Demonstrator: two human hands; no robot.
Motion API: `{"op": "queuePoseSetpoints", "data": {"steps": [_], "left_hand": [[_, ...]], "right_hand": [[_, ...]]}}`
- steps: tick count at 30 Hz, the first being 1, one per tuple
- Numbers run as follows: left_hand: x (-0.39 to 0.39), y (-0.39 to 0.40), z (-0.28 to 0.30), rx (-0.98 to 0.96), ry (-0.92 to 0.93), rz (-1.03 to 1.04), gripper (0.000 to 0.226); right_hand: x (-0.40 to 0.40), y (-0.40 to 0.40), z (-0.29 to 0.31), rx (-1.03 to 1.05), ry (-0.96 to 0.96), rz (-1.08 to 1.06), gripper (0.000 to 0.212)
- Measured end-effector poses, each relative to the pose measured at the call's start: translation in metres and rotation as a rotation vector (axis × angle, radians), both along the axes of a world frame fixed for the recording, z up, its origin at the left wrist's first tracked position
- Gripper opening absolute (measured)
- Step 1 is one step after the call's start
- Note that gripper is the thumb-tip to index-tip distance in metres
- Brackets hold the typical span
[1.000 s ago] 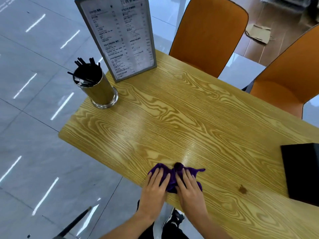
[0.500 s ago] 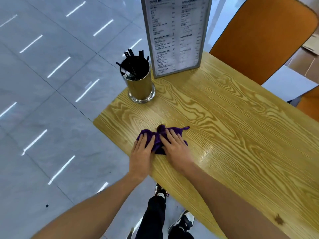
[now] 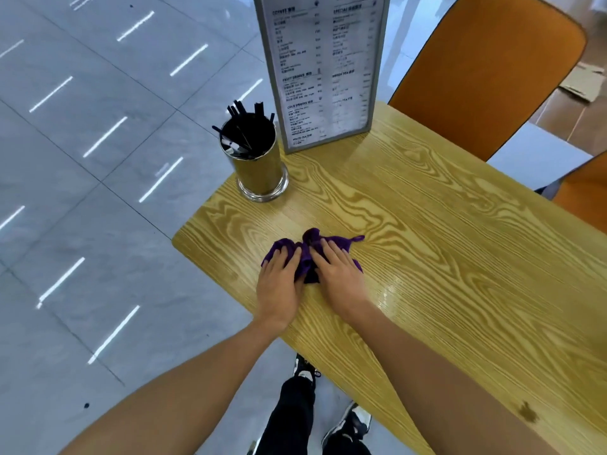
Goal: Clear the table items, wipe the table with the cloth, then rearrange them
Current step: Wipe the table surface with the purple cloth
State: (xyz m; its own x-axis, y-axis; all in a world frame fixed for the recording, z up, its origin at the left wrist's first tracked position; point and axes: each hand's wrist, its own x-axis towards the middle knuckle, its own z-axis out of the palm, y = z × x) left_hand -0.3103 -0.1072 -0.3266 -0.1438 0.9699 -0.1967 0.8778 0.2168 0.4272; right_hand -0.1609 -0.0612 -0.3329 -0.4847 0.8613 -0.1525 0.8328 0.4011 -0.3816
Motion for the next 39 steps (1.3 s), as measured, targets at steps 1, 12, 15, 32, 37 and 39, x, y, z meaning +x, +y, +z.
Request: {"op": "queuePoseSetpoints", "data": {"steps": [1, 12, 15, 32, 37, 39], "left_hand": [[0.010, -0.009, 0.000, -0.009, 0.002, -0.010, 0.059], [0.126, -0.108, 0.019, -0.088, -0.026, -0.347, 0.073], [0.147, -0.141, 0.022, -0.135, -0.045, -0.450, 0.071], [0.237, 0.035, 0.012, -0.087, -0.036, -0.584, 0.055], [0.246, 0.038, 0.017, -0.081, -0.050, -0.567, 0.058], [0.237, 0.014, 0.017, -0.047, -0.052, -0.563, 0.061]], "right_hand": [[0.012, -0.009, 0.000, 0.007, -0.009, 0.004, 0.062], [0.143, -0.153, 0.011, -0.020, 0.011, -0.188, 0.069], [0.172, -0.198, 0.010, -0.021, 0.005, -0.242, 0.071], [0.255, -0.056, 0.002, -0.077, -0.104, -0.446, 0.051], [0.251, -0.063, -0.001, -0.015, -0.066, -0.530, 0.051], [0.241, -0.084, -0.001, -0.008, -0.051, -0.544, 0.054]]}}
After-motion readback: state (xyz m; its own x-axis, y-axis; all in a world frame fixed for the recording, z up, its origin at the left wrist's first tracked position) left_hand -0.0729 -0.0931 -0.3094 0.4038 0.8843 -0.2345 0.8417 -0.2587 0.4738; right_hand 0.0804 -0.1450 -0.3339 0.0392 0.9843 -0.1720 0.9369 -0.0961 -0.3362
